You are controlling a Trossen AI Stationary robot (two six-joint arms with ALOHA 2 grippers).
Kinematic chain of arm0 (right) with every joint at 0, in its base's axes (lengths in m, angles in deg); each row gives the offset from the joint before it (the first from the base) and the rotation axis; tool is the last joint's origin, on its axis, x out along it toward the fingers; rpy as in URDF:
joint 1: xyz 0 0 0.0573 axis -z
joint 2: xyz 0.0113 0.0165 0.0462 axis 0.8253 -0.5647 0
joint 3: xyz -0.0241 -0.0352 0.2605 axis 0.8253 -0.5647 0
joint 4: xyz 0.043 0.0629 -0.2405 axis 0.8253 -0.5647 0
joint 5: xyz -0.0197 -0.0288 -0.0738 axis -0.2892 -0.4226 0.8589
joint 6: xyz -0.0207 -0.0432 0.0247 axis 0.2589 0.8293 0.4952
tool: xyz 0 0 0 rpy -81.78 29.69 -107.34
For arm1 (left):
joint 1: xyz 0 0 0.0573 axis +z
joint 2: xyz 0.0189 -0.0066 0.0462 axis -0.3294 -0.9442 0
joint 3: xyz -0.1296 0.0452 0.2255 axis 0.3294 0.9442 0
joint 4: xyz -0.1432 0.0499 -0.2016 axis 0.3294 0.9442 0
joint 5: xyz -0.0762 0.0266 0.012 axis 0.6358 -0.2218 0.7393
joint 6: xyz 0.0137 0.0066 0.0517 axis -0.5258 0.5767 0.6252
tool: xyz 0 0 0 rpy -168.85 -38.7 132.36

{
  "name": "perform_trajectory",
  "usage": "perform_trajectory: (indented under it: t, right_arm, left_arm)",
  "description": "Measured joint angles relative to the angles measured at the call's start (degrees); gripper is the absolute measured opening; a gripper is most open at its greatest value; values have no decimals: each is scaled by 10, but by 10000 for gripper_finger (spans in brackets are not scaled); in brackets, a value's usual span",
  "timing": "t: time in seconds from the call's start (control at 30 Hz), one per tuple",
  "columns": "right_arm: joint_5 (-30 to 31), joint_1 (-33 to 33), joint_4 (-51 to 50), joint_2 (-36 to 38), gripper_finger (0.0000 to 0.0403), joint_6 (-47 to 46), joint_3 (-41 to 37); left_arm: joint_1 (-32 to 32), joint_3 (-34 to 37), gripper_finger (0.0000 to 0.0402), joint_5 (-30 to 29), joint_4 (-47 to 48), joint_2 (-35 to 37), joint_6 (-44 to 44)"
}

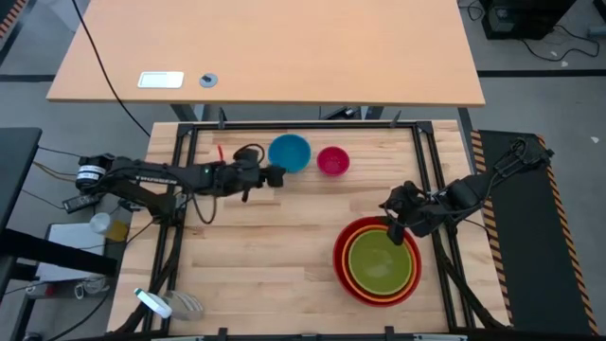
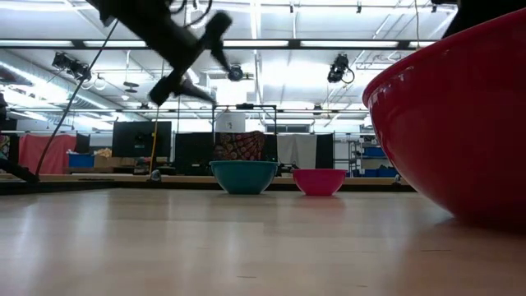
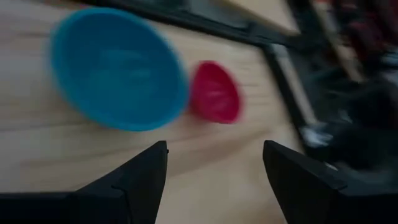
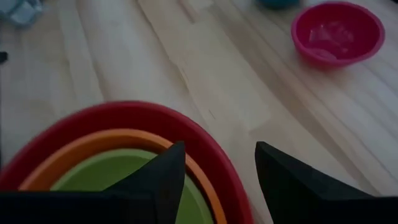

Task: Nest bowls inside each other
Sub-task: Stack the blue bowl on top of the green bowl

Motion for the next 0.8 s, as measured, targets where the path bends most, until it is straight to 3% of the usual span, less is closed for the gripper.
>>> perform_trajectory:
  t: [0.23,0.53,0.8]
  right_arm:
    - [-8,34,62,-1,201,42,0]
    - [-35,67,117,-26,201,86,0]
    - [-51,67,159,-87,201,86,0]
  left_arm:
    - [64,-1,267,5,41,-31,-52]
    - [166,0,267,88,35,-108,-57]
    - [207,0,266,158,8,-165,-42]
